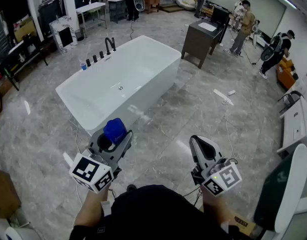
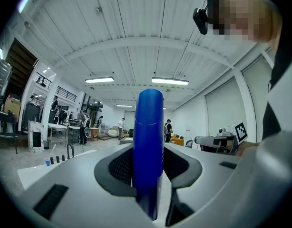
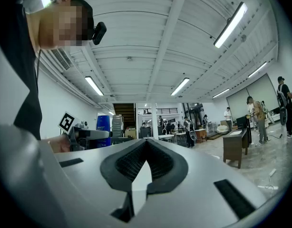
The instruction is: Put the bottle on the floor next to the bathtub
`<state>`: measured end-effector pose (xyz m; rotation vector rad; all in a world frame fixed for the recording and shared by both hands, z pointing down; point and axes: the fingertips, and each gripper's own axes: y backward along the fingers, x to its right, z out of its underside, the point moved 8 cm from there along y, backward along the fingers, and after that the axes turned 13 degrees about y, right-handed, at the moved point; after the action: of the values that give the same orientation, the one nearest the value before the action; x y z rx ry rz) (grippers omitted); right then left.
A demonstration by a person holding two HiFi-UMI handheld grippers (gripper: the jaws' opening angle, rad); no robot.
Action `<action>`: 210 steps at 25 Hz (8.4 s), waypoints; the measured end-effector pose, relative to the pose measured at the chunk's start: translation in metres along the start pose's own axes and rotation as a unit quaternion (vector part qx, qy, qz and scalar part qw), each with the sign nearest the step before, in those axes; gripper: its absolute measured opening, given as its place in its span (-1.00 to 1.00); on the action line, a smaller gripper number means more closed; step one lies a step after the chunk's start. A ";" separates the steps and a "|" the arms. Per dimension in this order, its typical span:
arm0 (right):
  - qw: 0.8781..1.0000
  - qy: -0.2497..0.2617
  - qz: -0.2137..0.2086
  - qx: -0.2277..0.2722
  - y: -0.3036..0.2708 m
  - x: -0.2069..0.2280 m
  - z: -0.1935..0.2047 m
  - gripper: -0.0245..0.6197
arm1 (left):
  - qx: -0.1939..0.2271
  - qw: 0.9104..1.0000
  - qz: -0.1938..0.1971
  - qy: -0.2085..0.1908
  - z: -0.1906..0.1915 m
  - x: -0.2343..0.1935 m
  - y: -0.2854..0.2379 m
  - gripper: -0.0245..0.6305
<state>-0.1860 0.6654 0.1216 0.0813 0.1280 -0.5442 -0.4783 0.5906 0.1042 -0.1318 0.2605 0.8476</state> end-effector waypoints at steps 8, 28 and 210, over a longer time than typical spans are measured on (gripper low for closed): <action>1.000 0.003 -0.009 -0.004 -0.023 -0.007 0.003 -0.84 | 0.002 1.000 -0.003 0.003 -0.001 -0.019 0.005 -0.43; 0.995 -0.058 -0.079 -0.026 -0.099 -0.085 0.031 -0.84 | -0.037 0.999 -0.005 0.031 0.017 -0.101 0.059 -0.44; 0.865 -0.088 -0.392 -0.300 -0.518 0.605 0.954 -0.84 | -0.290 0.953 -0.081 0.043 0.944 -0.583 -0.858 -0.45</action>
<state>0.1519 -0.1912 0.9559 -0.6610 0.1454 -1.2993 -0.0343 -0.1875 1.1833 -0.7326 0.0716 0.7352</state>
